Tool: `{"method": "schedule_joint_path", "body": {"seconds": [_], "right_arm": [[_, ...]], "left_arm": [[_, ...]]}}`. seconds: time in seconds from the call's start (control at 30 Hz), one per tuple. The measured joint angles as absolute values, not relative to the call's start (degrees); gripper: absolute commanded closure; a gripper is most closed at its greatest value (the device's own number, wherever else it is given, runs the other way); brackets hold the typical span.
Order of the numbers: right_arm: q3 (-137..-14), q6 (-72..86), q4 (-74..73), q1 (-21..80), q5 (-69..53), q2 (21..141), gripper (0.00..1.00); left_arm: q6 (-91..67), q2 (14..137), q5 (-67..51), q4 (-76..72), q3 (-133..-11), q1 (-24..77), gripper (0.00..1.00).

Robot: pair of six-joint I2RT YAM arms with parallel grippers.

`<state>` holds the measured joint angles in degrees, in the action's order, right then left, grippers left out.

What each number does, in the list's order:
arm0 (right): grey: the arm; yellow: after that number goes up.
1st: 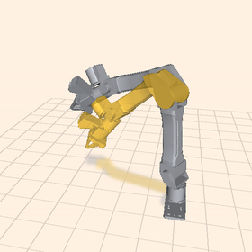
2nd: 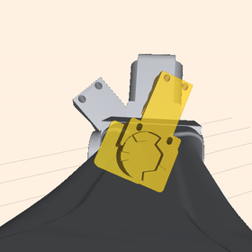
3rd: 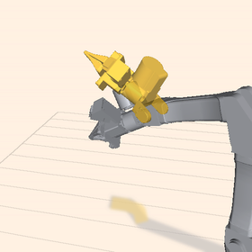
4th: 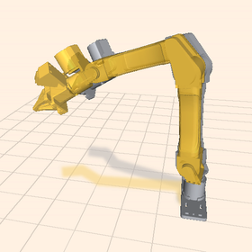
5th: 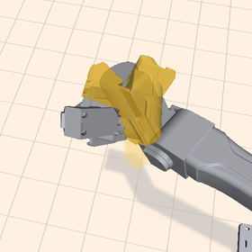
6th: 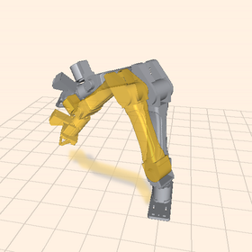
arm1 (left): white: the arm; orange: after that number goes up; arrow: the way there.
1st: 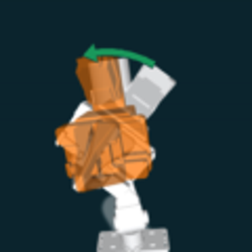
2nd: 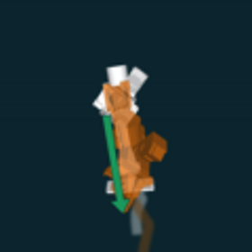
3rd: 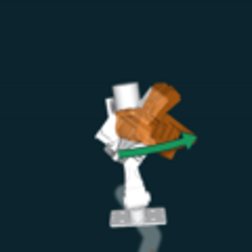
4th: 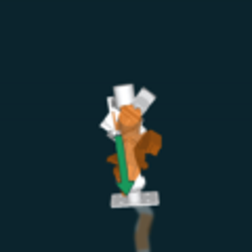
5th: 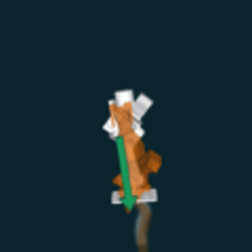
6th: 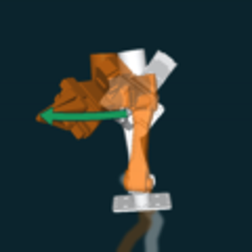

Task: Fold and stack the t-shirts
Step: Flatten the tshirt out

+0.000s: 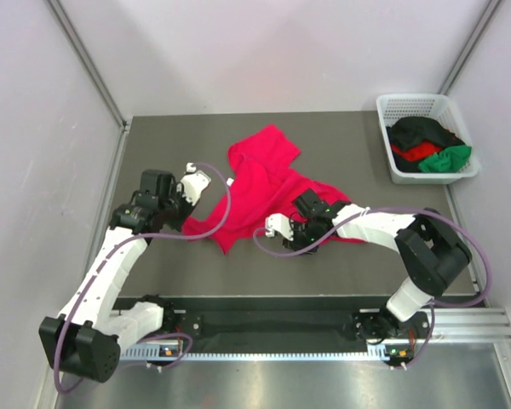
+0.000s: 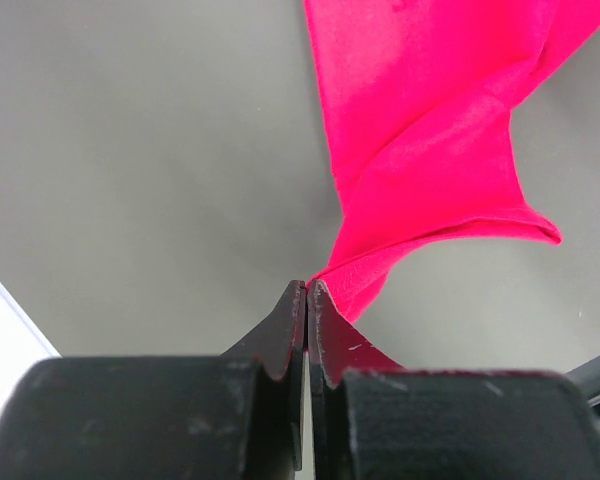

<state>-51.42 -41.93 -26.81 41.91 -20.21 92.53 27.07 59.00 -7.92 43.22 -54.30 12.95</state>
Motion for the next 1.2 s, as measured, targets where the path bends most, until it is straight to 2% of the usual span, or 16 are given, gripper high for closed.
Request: {"method": "schedule_joint_path", "body": {"seconds": [0.07, 0.13, 0.27, 0.4, 0.53, 0.73, 0.9, 1.07, 1.2], "right_arm": [[-51.4, -41.9, -26.1, 42.0, -18.9, 92.5, 0.93], [-51.4, -41.4, -25.5, 42.0, -17.3, 92.5, 1.0], [-51.4, -40.2, -25.4, 42.0, -13.8, 91.3, 1.0], [-54.6, -39.9, -28.8, 42.0, -8.7, 83.7, 1.0], [-65.6, -41.7, -29.5, 41.9, -2.4, 73.9, 1.0], [-79.5, -47.0, -24.1, 39.1, 6.1, 65.8, 1.0], [-83.7, -51.2, -17.6, 31.4, 12.8, 67.1, 1.0], [-94.4, -52.5, -18.2, 24.8, 15.3, 74.2, 1.0], [-95.0, -53.0, -16.8, 21.0, 15.0, 71.8, 1.0]], "left_arm": [[27.1, 58.8, -7.9, 43.2, -54.2, 12.6, 1.0], [27.1, 58.6, -7.9, 43.2, -54.1, 12.5, 1.0], [27.1, 58.4, -8.1, 43.2, -54.1, 12.4, 1.0], [28.3, 58.2, -7.9, 43.2, -55.6, 12.4, 1.0], [29.9, 58.3, -6.5, 40.4, -60.9, 12.4, 1.0], [32.7, 60.4, -2.8, 32.2, -70.6, 12.4, 1.0], [35.7, 64.7, 4.6, 24.9, -77.8, 12.4, 1.0], [40.6, 70.3, 12.4, 22.4, -89.3, 12.4, 1.0], [44.4, 70.9, 16.4, 19.9, -93.1, 12.3, 1.0]]}}
